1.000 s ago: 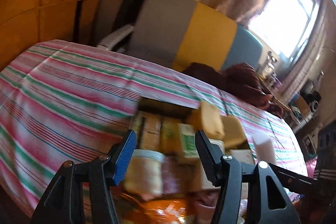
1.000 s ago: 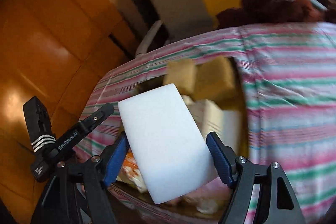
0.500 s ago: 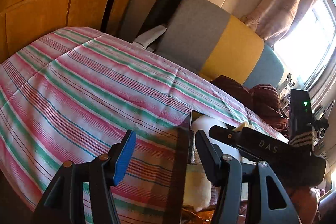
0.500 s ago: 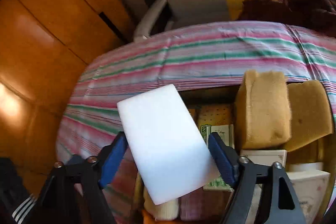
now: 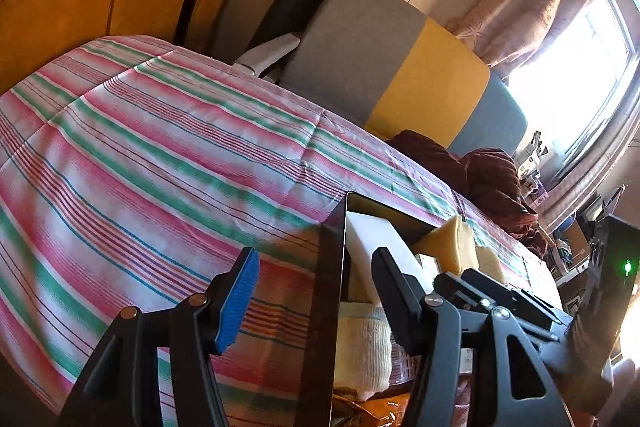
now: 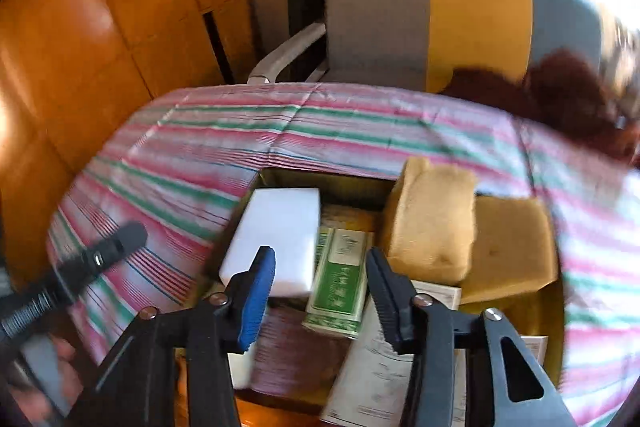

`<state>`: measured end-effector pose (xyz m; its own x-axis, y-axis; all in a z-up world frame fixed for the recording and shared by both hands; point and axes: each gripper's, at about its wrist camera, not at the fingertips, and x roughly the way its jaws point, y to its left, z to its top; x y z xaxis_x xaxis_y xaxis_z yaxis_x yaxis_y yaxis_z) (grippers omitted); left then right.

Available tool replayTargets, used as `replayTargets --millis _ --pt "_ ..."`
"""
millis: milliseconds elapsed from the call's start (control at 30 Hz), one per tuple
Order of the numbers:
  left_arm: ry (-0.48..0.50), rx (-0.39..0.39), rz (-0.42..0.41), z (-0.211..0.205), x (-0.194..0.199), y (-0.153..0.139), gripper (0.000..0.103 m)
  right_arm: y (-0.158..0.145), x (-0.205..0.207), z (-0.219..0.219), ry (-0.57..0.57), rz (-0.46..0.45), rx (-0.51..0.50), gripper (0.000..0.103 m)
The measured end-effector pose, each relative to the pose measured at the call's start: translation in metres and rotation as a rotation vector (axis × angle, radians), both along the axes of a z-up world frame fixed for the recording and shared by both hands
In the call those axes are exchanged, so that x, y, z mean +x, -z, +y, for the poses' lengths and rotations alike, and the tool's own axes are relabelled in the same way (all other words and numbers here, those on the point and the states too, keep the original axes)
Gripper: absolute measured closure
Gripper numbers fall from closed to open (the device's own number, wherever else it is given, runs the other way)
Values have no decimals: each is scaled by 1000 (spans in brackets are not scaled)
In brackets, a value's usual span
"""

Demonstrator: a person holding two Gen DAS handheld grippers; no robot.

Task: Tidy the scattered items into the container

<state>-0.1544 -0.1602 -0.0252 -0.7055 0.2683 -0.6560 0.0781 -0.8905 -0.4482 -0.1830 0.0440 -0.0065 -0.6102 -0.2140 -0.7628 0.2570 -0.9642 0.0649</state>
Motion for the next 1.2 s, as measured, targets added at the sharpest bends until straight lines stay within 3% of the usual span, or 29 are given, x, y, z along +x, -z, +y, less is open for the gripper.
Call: replayTargets --millis 133,267,367,533,600,867,1033,1200 --pt "-7 11 -9 -1 2 1 44 12 -7 -25 -84 -27 98 56" --pt "-6 -10 -8 2 8 -2 44 29 -23 -48 -90 16 264 56" --pt "2 -18 -10 7 12 -3 44 20 -17 -36 -103 14 137 54" --pt "47 -42 1 26 19 -8 44 -11 25 15 7 109 -24 7" --pt "74 -58 5 39 24 -12 44 -22 47 39 64 145 -70 0" --pt "132 -178 -33 91 67 -22 41 -23 117 89 195 146 -67 0" --pt "165 -117 -39 102 103 -18 41 -5 156 93 175 121 -63 0" --pt "122 -291 52 120 146 -39 41 -3 194 97 167 160 -78 0"
